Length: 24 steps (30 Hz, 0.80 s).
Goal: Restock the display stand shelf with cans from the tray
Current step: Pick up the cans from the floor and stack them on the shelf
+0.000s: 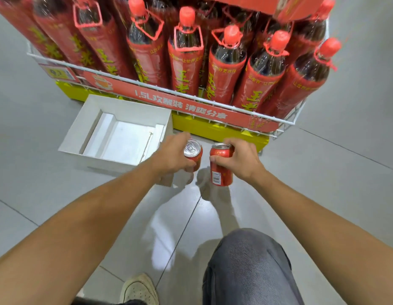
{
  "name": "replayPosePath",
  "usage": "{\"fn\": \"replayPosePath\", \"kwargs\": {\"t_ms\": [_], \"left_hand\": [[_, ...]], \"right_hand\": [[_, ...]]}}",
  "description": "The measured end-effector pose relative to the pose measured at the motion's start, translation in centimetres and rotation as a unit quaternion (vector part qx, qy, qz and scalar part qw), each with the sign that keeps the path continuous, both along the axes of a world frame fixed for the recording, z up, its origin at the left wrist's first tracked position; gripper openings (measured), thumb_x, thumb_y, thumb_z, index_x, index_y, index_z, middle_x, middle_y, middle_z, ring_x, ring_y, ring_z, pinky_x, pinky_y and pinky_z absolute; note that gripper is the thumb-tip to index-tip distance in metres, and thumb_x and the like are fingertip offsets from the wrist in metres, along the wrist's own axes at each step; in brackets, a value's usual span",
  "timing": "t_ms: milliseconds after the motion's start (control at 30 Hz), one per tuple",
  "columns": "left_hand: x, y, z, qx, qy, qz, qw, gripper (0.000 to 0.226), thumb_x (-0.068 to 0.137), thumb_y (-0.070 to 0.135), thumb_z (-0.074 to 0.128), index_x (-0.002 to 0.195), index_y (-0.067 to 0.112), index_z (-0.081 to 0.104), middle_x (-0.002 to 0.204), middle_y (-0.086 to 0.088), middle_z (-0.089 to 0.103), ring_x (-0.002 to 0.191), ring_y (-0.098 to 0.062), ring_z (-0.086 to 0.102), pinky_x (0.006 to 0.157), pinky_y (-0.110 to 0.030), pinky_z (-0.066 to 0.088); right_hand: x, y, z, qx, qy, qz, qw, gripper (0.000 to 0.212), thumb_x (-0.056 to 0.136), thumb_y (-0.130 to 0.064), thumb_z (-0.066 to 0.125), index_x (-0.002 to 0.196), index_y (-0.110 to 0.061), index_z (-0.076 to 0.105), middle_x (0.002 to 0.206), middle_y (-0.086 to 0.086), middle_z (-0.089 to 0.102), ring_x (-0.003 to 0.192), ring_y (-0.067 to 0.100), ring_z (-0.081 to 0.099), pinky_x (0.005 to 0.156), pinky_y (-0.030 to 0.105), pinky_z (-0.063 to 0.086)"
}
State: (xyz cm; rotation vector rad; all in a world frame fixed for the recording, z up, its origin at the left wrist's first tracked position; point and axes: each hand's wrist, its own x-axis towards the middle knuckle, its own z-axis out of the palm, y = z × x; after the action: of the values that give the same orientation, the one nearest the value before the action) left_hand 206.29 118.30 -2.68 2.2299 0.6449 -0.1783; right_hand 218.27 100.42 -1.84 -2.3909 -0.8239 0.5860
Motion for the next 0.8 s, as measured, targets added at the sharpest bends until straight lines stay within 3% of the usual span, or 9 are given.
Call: {"fn": "replayPosePath", "kwargs": {"t_ms": [67,167,333,400,467,533,700,800], "left_hand": [[0.8,1.6,4.5,0.014,-0.026,0.004,1.0,0.065,0.054,0.025,0.094,0.11,0.02,0.062,0.105,0.001,0.068,0.095,-0.022,0.066,0.076,-0.03,0.054],[1.4,3.7,12.7,0.044,-0.053,0.011,0.998,0.061,0.046,0.034,0.085,0.101,0.018,0.064,0.098,0.0,0.071,0.091,-0.023,0.068,0.075,-0.036,0.056],[0.4,6.8,30.4,0.052,-0.068,0.015,0.996,0.05,0.052,0.03,0.085,0.097,0.017,0.067,0.09,0.0,0.071,0.085,-0.022,0.067,0.074,-0.039,0.055],[-0.1,8.1,38.3,0.052,-0.079,0.005,0.996,0.046,0.054,0.035,0.082,0.094,0.017,0.069,0.089,-0.001,0.072,0.084,-0.022,0.069,0.074,-0.041,0.056],[-0.5,9.5,46.3,0.049,-0.085,0.008,0.995,0.042,0.057,0.033,0.085,0.095,0.019,0.071,0.088,0.002,0.073,0.083,-0.018,0.071,0.072,-0.039,0.058],[-0.9,10.5,54.6,0.032,-0.089,0.022,0.995,0.041,0.059,0.03,0.088,0.095,0.02,0.07,0.084,0.004,0.072,0.075,-0.014,0.07,0.062,-0.032,0.059],[-1.9,12.7,74.8,0.062,-0.112,-0.012,0.992,0.029,0.059,0.039,0.085,0.076,0.024,0.067,0.07,0.015,0.062,0.065,-0.005,0.057,0.059,-0.026,0.043],[-2.3,13.6,85.3,0.092,-0.124,0.008,0.988,0.039,0.06,0.041,0.089,0.079,0.017,0.067,0.074,0.005,0.059,0.067,-0.012,0.057,0.056,-0.024,0.043]], "right_hand": [[0.6,1.0,5.0,0.025,-0.023,0.006,0.999,0.042,0.077,-0.04,0.087,0.106,-0.015,0.073,0.097,-0.001,0.072,0.089,0.015,0.063,0.08,0.03,0.049],[1.1,2.6,13.2,0.063,-0.048,0.005,0.997,0.046,0.073,-0.04,0.09,0.109,-0.015,0.075,0.105,0.005,0.075,0.098,0.02,0.067,0.091,0.033,0.051],[0.2,5.5,30.0,0.091,-0.053,0.031,0.994,0.057,0.071,-0.042,0.09,0.118,-0.016,0.073,0.115,0.004,0.072,0.108,0.019,0.065,0.09,0.022,0.043],[-0.3,6.8,37.7,0.104,-0.054,0.048,0.992,0.059,0.071,-0.04,0.091,0.121,-0.015,0.073,0.12,0.004,0.073,0.113,0.02,0.065,0.099,0.025,0.044],[-0.5,8.1,45.5,0.126,-0.052,0.066,0.988,0.058,0.071,-0.039,0.092,0.121,-0.015,0.073,0.118,0.002,0.073,0.11,0.018,0.066,0.103,0.031,0.048],[-0.5,9.3,53.4,0.143,-0.059,0.076,0.985,0.059,0.072,-0.043,0.091,0.121,-0.015,0.072,0.116,0.0,0.073,0.107,0.014,0.066,0.099,0.026,0.047],[0.1,11.4,72.5,0.189,-0.084,0.106,0.973,0.064,0.073,-0.044,0.091,0.124,-0.012,0.072,0.124,0.005,0.073,0.115,0.02,0.068,0.105,0.038,0.051],[0.2,12.5,82.5,0.213,-0.136,0.144,0.957,0.065,0.074,-0.046,0.09,0.125,-0.01,0.072,0.124,0.006,0.073,0.116,0.019,0.067,0.103,0.028,0.047]]}}
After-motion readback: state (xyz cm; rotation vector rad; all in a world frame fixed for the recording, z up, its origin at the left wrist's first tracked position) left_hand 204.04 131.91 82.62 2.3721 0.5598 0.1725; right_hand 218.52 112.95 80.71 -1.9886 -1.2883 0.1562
